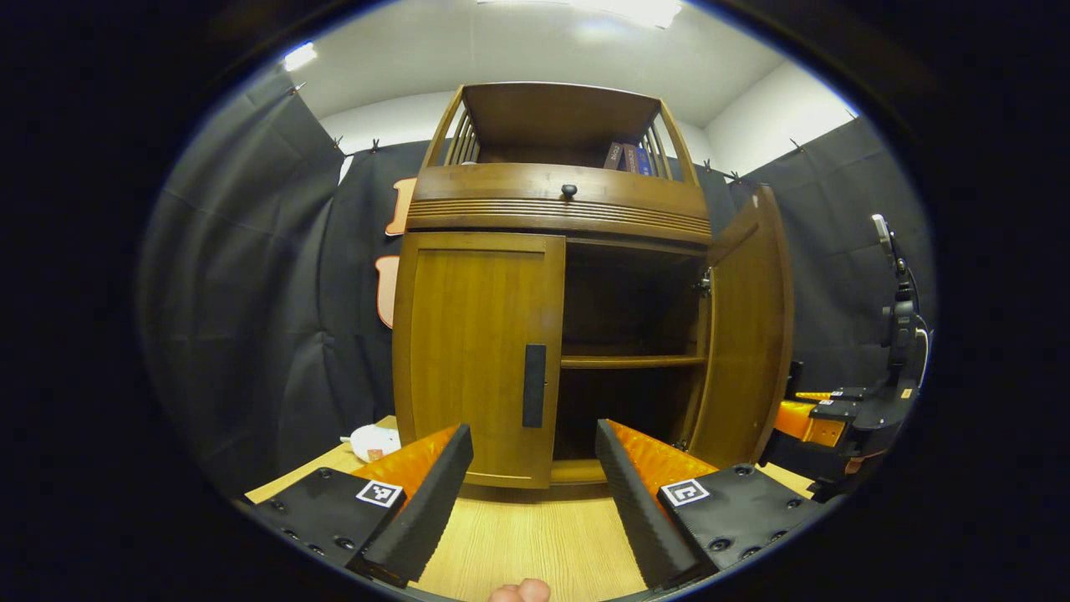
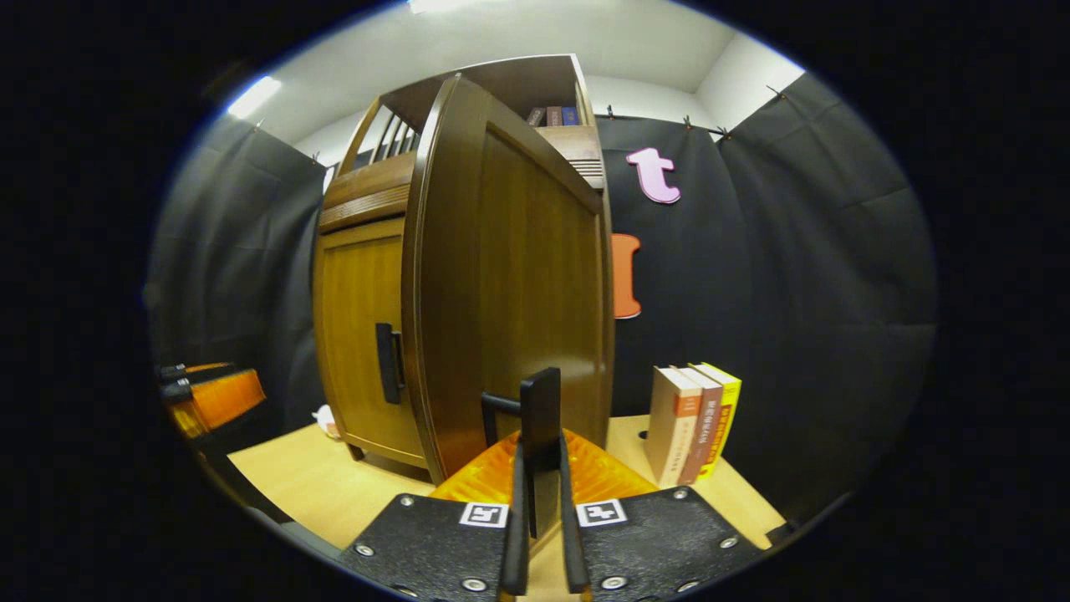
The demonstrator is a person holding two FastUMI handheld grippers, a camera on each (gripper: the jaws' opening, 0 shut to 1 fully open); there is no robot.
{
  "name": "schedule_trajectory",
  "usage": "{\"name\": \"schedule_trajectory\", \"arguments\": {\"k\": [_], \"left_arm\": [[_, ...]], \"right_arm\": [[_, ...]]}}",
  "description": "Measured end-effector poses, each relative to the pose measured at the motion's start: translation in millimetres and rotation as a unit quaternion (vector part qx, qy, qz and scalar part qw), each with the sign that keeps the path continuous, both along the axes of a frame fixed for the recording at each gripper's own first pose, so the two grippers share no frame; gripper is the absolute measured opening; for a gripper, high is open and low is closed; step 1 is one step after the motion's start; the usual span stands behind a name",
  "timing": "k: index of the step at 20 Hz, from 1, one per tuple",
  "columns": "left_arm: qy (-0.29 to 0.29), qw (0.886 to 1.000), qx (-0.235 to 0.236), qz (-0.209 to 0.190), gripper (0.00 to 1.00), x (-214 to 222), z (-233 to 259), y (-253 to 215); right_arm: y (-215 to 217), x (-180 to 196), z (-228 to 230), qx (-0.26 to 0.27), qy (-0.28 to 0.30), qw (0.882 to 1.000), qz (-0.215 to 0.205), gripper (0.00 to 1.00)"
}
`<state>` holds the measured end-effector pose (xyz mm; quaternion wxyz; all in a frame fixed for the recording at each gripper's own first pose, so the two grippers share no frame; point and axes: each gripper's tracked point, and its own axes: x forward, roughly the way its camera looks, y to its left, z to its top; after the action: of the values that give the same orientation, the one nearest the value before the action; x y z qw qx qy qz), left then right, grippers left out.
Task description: Open the right door of the double-door shoe cabinet with the right hand, and open the left door with the left hand.
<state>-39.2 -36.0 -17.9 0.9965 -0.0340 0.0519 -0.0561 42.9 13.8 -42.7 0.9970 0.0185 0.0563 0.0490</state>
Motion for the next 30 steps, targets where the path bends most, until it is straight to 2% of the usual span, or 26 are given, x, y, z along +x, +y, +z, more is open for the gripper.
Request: {"name": "schedule_trajectory", "arguments": {"k": [1,4,6,7,8,9,11,12,13,14,16,17,19,20,22,23,24,25,26,27,28,30], "left_arm": [[-0.001,1.000,0.000,-0.002,0.99,-1,1,-2],[0.002,1.000,0.006,-0.008,0.94,-1,-2,-7],[0.002,1.000,0.011,-0.005,0.96,-1,-2,-7],[0.002,1.000,0.007,-0.006,0.99,-1,-1,-8],[0.003,1.000,0.003,-0.007,0.94,-1,-1,-10],[0.003,1.000,0.002,-0.008,0.93,-1,-2,-11],[0.004,1.000,0.004,-0.007,0.93,-1,-2,-10],[0.005,1.000,0.004,-0.006,0.93,-2,-3,-10],[0.006,1.000,0.003,-0.005,0.94,-2,-4,-8],[0.009,1.000,0.003,-0.004,0.96,-3,-6,-7],[0.014,1.000,0.003,-0.001,0.94,-3,-8,-4],[0.016,1.000,0.003,0.000,0.99,-4,-10,-3],[0.016,1.000,0.008,0.006,0.94,-4,-10,3],[0.016,1.000,0.009,0.008,0.96,-5,-9,5],[0.015,1.000,0.009,0.012,0.94,-5,-8,11],[0.017,1.000,0.009,0.015,0.96,-5,-9,13],[0.018,1.000,0.009,0.018,0.96,-5,-10,15],[0.019,1.000,0.009,0.021,0.96,-5,-10,17],[0.019,1.000,0.009,0.023,0.94,-6,-10,19],[0.019,0.999,0.010,0.025,0.94,-5,-9,20],[0.019,0.999,0.012,0.027,0.94,-5,-10,21],[0.020,0.999,0.015,0.028,0.94,-5,-10,22]], "right_arm": [[-8,-1,-4,0.000,0.006,1.000,-0.010,0.14],[-36,2,-5,0.019,0.009,0.999,-0.033,0.08],[-52,2,-5,0.018,0.011,0.999,-0.044,0.05],[-53,3,-7,0.023,0.013,0.999,-0.040,0.04],[-54,2,-5,0.025,0.010,0.999,-0.038,0.08],[-55,3,-5,0.022,0.008,0.999,-0.034,0.03],[-57,2,-5,0.014,0.002,1.000,-0.026,0.03],[-60,3,-6,0.013,-0.001,1.000,-0.021,0.08],[-62,3,-6,0.014,-0.004,1.000,-0.014,0.03],[-65,4,-5,0.014,-0.006,1.000,-0.008,0.03],[-70,5,-5,0.013,-0.005,1.000,0.005,0.03],[-73,4,-4,0.013,-0.006,1.000,0.011,0.03],[-81,4,-4,0.010,-0.008,1.000,0.025,0.03],[-85,6,-5,0.011,-0.007,0.999,0.034,0.03],[-96,9,-6,0.018,-0.004,0.999,0.048,0.03],[-100,9,-7,0.025,-0.004,0.998,0.053,0.08],[-104,11,-8,0.036,0.001,0.998,0.056,0.03],[-104,10,-9,0.046,0.004,0.997,0.057,0.03],[-104,10,-8,0.045,0.004,0.997,0.060,0.10],[-103,11,-7,0.037,0.003,0.997,0.063,0.11],[-102,9,-8,0.033,0.002,0.997,0.065,0.06],[-102,5,-10,0.040,0.006,0.997,0.063,0.07]]}}
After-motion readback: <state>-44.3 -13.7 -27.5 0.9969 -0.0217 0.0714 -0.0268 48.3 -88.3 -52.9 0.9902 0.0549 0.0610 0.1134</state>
